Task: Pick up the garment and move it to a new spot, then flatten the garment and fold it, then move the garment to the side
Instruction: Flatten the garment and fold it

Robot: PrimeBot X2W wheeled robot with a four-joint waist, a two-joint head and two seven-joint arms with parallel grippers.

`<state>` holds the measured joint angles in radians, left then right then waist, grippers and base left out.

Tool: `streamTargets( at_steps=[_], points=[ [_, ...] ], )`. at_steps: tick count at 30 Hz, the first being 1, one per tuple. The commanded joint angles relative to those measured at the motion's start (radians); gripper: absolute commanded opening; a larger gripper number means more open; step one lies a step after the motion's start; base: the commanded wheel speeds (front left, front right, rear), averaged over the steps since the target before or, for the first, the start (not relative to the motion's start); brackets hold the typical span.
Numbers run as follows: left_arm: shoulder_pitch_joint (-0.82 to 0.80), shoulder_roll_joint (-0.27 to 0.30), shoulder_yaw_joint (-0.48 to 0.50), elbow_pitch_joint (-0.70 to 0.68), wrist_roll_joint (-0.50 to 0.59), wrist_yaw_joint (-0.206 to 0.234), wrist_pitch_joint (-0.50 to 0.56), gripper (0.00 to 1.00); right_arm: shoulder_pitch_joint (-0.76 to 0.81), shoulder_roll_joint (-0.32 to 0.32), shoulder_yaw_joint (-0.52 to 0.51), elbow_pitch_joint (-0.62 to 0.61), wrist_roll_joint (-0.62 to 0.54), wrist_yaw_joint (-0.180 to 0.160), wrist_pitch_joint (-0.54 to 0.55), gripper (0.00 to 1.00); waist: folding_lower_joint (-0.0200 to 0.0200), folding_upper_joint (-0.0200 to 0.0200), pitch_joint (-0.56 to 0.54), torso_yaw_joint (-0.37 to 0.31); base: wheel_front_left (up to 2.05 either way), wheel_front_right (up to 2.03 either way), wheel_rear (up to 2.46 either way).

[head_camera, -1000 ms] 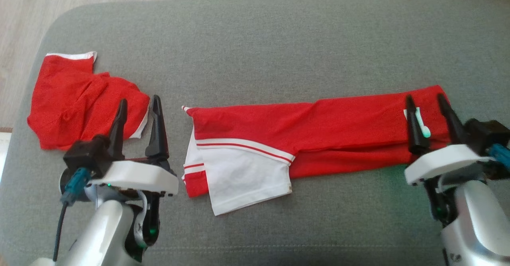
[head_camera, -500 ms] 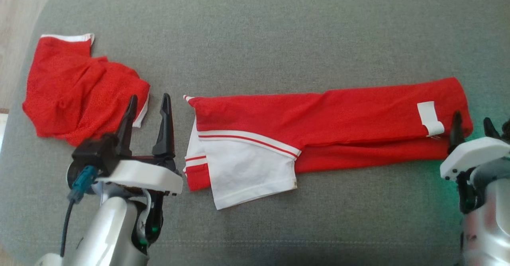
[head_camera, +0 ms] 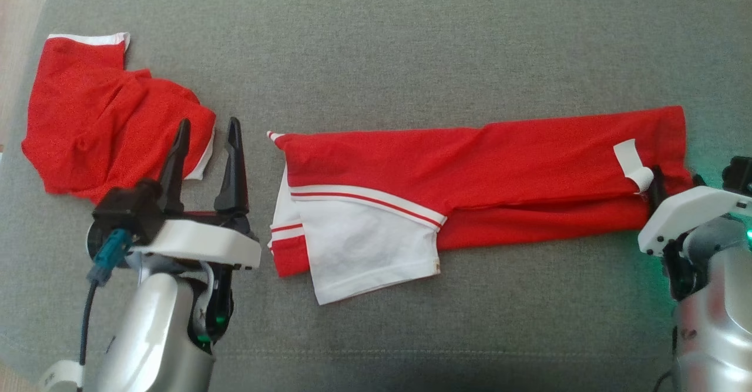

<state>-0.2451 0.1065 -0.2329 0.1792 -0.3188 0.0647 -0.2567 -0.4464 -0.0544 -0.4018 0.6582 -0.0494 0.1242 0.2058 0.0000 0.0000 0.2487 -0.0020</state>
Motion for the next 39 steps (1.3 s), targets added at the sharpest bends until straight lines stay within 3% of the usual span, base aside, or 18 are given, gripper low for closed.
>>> streamTargets(
  at_steps=[1, 2, 12, 18, 22, 26, 32, 39],
  points=[
    [-0.040, 0.004, 0.046, -0.027, 0.010, -0.006, -0.005, 1.00, -0.014, 0.004, 0.035, -0.016, 0.011, 0.007, 0.016, 0.13, 0.0000, 0.0000, 0.003, 0.000, 0.00, 0.00, 0.00],
    [-0.042, 0.002, 0.051, -0.025, 0.013, -0.009, -0.005, 1.00, -0.012, 0.004, 0.039, -0.017, 0.013, 0.007, 0.020, 0.00, 0.0000, 0.0000, 0.004, 0.000, 0.00, 0.00, 0.00],
    [-0.047, -0.013, 0.101, -0.018, 0.042, -0.033, -0.005, 1.00, -0.026, -0.035, -0.055, -0.056, -0.025, 0.007, -0.012, 0.00, 0.0000, 0.0000, -0.003, -0.008, 0.00, 0.00, 0.00],
    [-0.049, -0.022, 0.117, -0.019, 0.056, -0.044, -0.005, 1.00, -0.068, -0.088, -0.208, -0.115, -0.216, 0.007, -0.069, 0.00, 0.0000, 0.0000, -0.013, -0.011, 0.00, 0.00, 0.00],
    [-0.044, -0.030, 0.121, -0.015, 0.061, -0.050, -0.005, 1.00, -0.095, -0.067, -0.295, -0.163, -0.356, 0.007, -0.091, 0.00, 0.0000, 0.0000, -0.029, -0.010, 0.00, 0.00, 0.00],
    [-0.034, -0.038, 0.126, -0.010, 0.063, -0.052, -0.005, 1.00, -0.114, -0.026, -0.308, -0.165, -0.397, 0.007, -0.094, 0.00, 0.0000, 0.0000, -0.052, -0.011, 0.00, 0.00, 0.00],
    [-0.004, -0.046, 0.136, 0.001, 0.061, -0.052, -0.005, 1.00, -0.123, 0.002, -0.214, -0.138, -0.300, 0.007, -0.060, 0.00, 0.0000, 0.0000, -0.109, -0.020, 0.00, 0.00, 0.00],
    [0.029, -0.052, 0.137, 0.004, 0.059, -0.047, -0.005, 1.00, -0.086, 0.004, 0.058, -0.150, 0.033, 0.007, 0.029, 0.00, 0.0000, 0.0000, -0.170, -0.028, 0.00, 0.00, 0.00]
  ],
)
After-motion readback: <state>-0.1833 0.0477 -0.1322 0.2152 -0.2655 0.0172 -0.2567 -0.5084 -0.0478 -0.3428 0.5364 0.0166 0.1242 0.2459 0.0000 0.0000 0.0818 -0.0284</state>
